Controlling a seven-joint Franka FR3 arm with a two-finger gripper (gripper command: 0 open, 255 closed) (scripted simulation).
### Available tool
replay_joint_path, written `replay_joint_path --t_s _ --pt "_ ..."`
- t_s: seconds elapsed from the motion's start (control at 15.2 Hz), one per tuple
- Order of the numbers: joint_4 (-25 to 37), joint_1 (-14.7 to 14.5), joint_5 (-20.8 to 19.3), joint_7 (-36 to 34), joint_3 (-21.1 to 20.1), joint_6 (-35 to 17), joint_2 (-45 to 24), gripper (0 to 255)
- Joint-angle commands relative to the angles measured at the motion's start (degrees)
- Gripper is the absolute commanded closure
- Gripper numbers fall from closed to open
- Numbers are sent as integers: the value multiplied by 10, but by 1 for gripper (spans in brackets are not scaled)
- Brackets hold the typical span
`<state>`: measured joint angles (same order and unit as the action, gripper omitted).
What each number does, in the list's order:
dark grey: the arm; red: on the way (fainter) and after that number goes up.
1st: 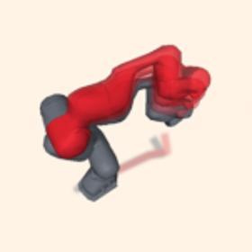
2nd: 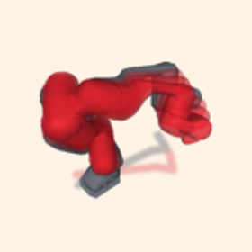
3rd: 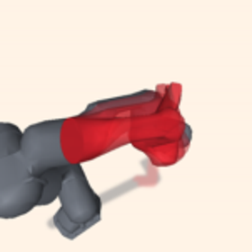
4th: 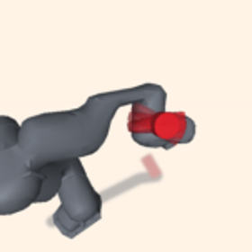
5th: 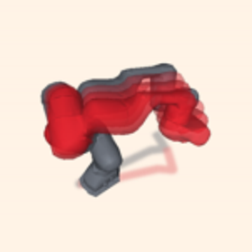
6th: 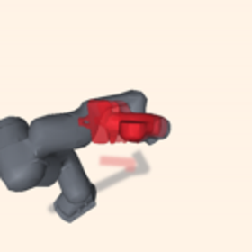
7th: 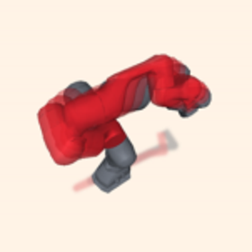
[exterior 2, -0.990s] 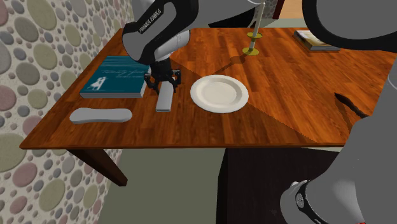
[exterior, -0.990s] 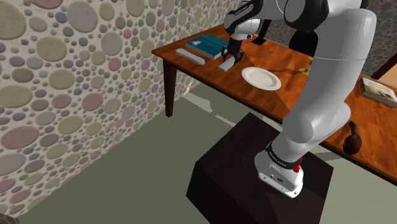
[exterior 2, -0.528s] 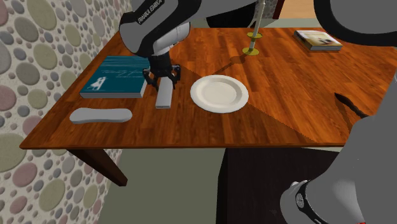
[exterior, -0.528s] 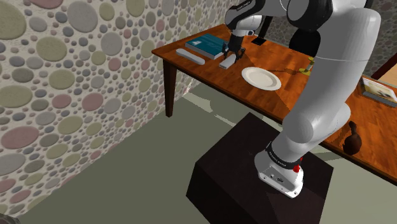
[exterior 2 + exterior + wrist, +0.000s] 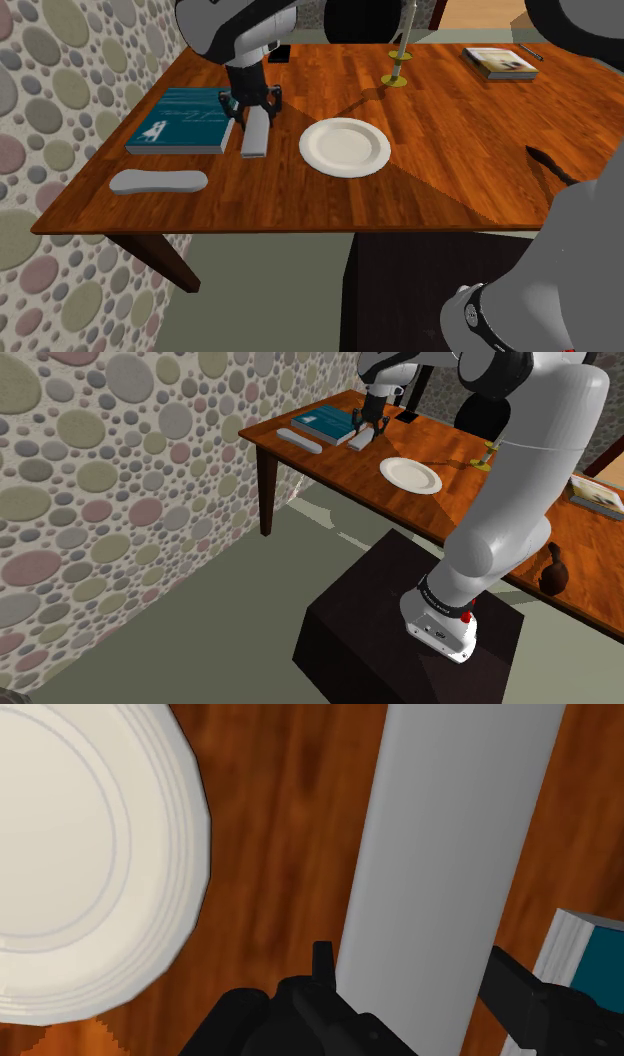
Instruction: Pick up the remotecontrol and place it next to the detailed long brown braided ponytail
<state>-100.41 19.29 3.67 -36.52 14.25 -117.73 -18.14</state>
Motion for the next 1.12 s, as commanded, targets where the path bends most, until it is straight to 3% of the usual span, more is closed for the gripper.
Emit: replay_joint_path --t_s 0.0,0.73,1.06 --pt "9 0 -2 0 1 14 5 255" --pt "63 -1 -8 -4 3 88 26 255" --pt "-61 11 -30 22 20 54 119 255"
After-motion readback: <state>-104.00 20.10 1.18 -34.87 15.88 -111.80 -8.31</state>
